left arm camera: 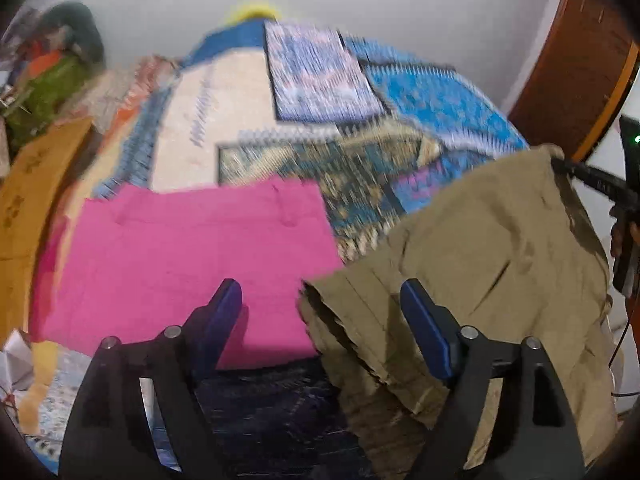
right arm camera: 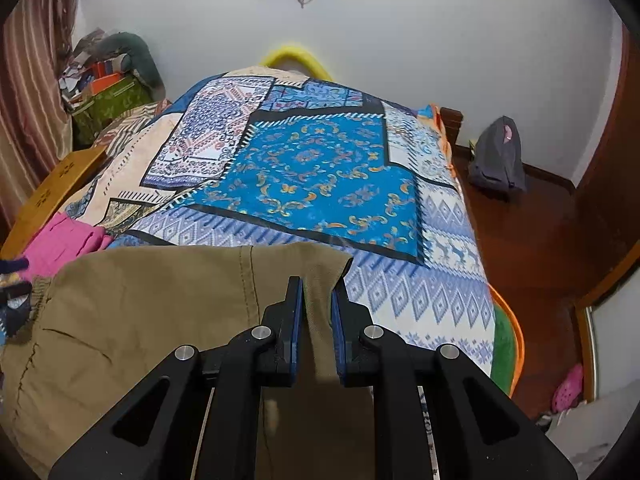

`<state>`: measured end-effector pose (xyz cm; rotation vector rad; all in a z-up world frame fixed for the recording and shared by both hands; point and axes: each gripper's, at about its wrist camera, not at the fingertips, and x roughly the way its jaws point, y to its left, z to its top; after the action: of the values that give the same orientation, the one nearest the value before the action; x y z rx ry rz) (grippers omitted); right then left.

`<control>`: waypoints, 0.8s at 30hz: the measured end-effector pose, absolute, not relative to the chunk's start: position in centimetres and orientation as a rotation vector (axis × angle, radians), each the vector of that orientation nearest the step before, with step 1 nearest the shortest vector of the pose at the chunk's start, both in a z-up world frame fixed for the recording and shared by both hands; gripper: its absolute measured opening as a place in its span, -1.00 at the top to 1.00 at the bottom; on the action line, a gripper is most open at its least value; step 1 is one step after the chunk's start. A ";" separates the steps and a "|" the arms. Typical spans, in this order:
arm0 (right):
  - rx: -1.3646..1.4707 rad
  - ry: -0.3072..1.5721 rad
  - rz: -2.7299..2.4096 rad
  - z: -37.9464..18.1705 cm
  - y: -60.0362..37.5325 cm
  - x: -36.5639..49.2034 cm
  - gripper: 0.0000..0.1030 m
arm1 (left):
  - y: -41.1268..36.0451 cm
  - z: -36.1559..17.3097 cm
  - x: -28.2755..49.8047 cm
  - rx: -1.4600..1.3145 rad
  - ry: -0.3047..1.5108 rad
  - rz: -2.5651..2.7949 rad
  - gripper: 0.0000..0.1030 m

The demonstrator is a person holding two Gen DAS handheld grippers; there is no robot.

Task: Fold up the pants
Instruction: 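Close the left gripper on the waistband while the right gripper grips the hem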

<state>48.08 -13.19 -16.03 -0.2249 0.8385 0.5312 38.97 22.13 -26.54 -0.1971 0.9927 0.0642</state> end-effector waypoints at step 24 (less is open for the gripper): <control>-0.201 0.773 0.509 -13.9 -12.0 49.4 0.77 | 22.7 -24.3 42.4 -0.130 0.957 0.158 0.81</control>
<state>49.39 -11.96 -13.91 -0.2006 0.7726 0.5091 42.42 22.66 -24.30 -0.1300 0.9570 0.1582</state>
